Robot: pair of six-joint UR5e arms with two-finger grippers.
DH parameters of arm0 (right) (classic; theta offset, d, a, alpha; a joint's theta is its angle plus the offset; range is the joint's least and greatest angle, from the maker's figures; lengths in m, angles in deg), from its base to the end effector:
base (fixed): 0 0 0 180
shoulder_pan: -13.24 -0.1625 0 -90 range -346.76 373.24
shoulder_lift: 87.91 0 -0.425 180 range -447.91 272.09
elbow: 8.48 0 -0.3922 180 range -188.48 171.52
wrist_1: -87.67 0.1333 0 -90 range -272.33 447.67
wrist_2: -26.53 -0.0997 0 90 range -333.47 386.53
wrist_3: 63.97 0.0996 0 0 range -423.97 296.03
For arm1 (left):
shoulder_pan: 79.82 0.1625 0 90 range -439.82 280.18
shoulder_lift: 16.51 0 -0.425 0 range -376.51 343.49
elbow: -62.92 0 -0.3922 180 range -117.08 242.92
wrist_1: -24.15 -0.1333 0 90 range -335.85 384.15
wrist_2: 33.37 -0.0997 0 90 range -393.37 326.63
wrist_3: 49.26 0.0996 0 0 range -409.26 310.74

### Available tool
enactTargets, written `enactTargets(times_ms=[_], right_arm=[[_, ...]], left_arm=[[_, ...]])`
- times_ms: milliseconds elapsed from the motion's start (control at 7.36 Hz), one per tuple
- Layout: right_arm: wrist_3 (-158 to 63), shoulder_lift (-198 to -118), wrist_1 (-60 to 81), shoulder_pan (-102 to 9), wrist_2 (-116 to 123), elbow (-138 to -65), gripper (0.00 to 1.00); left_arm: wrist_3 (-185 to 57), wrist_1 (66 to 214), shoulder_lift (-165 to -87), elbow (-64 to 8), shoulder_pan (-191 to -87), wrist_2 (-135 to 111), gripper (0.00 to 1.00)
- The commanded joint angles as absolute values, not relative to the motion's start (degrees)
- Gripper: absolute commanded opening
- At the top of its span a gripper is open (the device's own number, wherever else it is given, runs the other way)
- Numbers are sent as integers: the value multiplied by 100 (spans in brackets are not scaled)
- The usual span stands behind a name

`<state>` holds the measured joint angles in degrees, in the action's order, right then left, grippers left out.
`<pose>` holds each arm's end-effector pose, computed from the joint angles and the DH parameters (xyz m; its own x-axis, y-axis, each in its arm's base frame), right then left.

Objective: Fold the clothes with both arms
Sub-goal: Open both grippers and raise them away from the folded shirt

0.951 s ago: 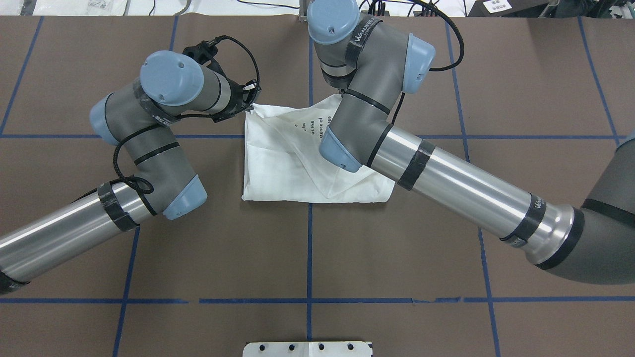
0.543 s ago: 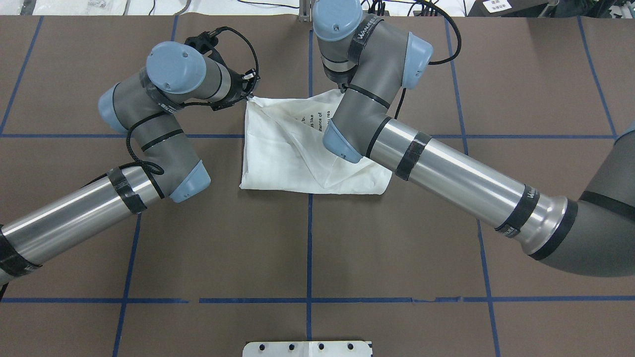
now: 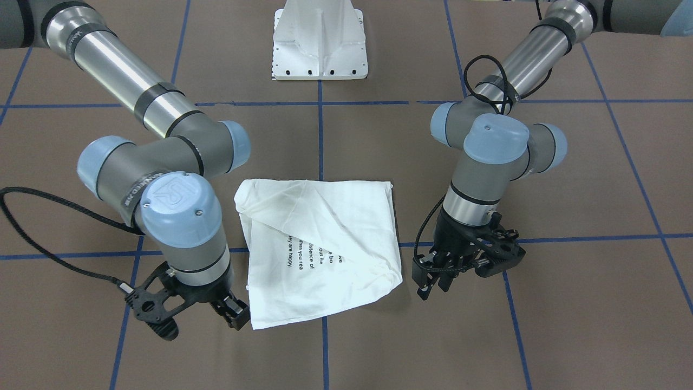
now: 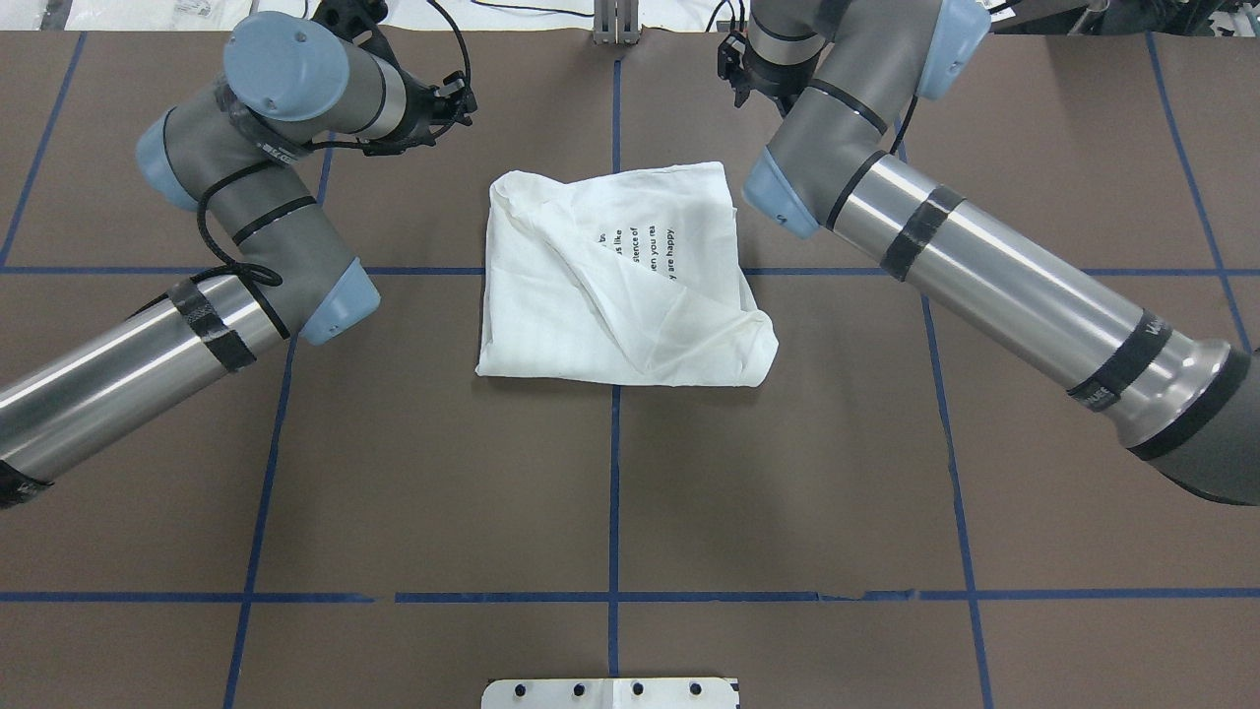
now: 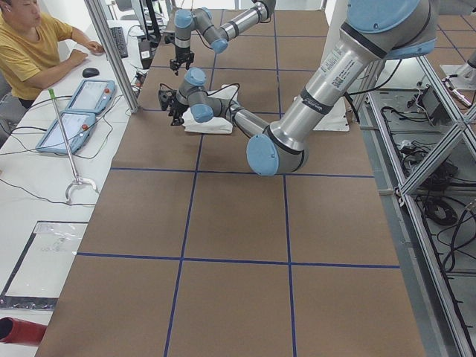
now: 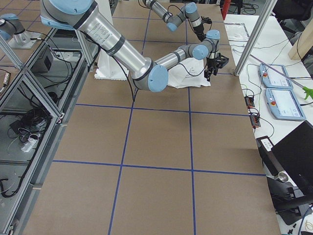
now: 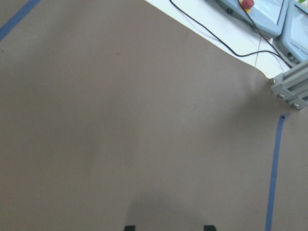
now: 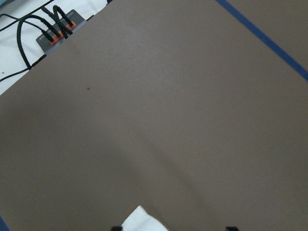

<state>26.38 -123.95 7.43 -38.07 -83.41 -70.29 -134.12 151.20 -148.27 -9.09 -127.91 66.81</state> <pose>-0.4428 -0.7118 0.2603 0.5050 0.6397 0.5794 -0.6130 0.7384 -0.2811 0.4324 -0.6549 0.2822 0.3807 -0.2922 -0.8773 0.5977 0.8017 -0.0076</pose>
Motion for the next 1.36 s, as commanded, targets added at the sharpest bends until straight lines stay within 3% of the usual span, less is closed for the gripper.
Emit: enactTargets(times_ms=[0,136,407,1222], right_arm=[[2303,-13129,760,-3897,-8561,-7970,100],[2617,-13359,690,-3697,-8545,-8646,100],[3478,-13607,699,-3048,-8108,-9336,100],[2867,-13202,663,-1543,-6752,-9514,97]], left_arm=[[-12822,15159,-14642,-924,-12982,7128,57],[-12758,15159,-14545,-976,-13053,7288,57],[-12618,15150,-14089,-1493,-13254,7770,56],[-12599,15159,-13709,-1776,-13308,7861,58]])
